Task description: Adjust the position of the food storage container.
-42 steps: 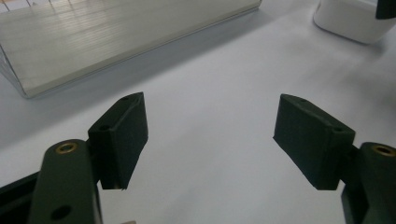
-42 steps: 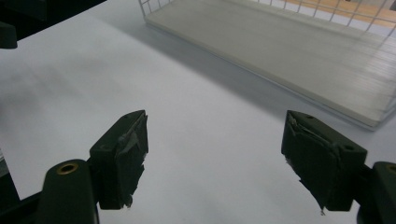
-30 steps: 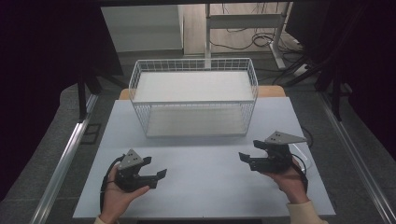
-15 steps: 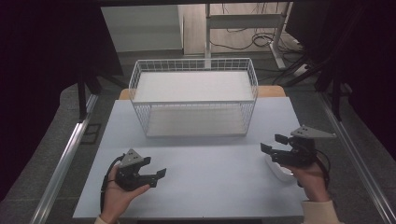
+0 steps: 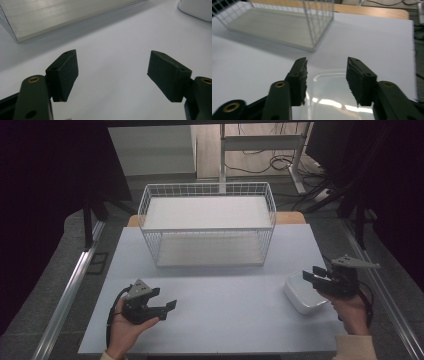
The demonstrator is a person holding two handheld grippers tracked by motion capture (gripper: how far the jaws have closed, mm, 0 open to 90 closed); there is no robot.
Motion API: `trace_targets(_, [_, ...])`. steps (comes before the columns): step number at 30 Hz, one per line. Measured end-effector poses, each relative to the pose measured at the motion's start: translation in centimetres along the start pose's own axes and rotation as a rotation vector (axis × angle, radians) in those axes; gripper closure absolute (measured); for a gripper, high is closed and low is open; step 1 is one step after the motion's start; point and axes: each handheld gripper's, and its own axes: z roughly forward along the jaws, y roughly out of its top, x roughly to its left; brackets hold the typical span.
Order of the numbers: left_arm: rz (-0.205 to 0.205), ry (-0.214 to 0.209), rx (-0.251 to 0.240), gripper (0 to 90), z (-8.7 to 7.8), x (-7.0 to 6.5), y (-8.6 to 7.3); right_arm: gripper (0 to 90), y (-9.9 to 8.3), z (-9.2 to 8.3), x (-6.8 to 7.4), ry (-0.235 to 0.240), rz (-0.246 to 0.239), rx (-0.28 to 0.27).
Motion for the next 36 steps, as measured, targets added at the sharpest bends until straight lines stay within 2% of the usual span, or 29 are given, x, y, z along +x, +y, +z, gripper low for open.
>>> trace_targets(4, [0.008, -0.007, 0.008, 24.2, 0.3, -0.2, 0.0, 69.6, -0.3, -0.3, -1.1, -0.041, 0.008, 0.018])
trace_targets(6, [0.008, -0.008, 0.006, 24.2, 0.3, -0.2, -0.1, 72.4, -0.4, -0.4, -1.3, -0.047, 0.007, 0.021])
trace_targets(7, [0.010, -0.010, -0.001, 24.3, 0.2, -0.3, -0.1, 79.3, -0.6, -0.5, -1.8, -0.062, 0.014, 0.024])
trace_targets(9, [0.014, -0.010, -0.009, 24.3, 0.1, -0.3, 0.0, 84.9, -0.7, -0.7, -2.3, -0.075, 0.015, 0.026])
trace_targets(10, [0.014, -0.010, -0.009, 24.4, 0.1, -0.3, 0.0, 84.9, -0.7, -0.7, -2.3, -0.075, 0.015, 0.026])
trace_targets(11, [0.011, -0.012, -0.015, 24.4, 0.0, -0.3, 0.0, 89.4, -0.9, -1.0, -2.8, -0.099, 0.018, 0.024])
trace_targets(16, [0.004, -0.020, -0.015, 24.4, 0.0, -0.2, 0.0, 89.6, -1.3, -1.5, -4.0, -0.168, 0.018, 0.039])
trace_targets(18, [-0.001, -0.024, -0.015, 24.4, 0.1, -0.2, 0.0, 89.6, -1.4, -1.5, -4.4, -0.179, 0.017, 0.046])
trace_targets(21, [-0.002, -0.032, -0.010, 24.4, 0.1, -0.2, -0.1, 89.6, -1.7, -1.1, -5.5, -0.212, 0.005, 0.082])
trace_targets(26, [-0.009, -0.038, -0.010, 24.4, 0.1, -0.1, -0.1, 89.6, -2.1, -0.1, -6.0, -0.203, 0.010, 0.118])
trace_targets(29, [-0.010, -0.039, -0.011, 24.5, 0.1, -0.1, -0.1, 89.7, -2.5, 0.7, -6.0, -0.229, -0.004, 0.156])
trace_targets(33, [-0.012, -0.037, -0.011, 24.6, 0.1, 0.0, -0.1, 89.7, -3.0, 1.7, -6.1, -0.227, -0.014, 0.204])
trace_targets(36, [-0.013, -0.037, -0.009, 24.6, 0.1, 0.0, -0.2, 89.7, -3.2, 2.0, -6.2, -0.221, -0.016, 0.217])
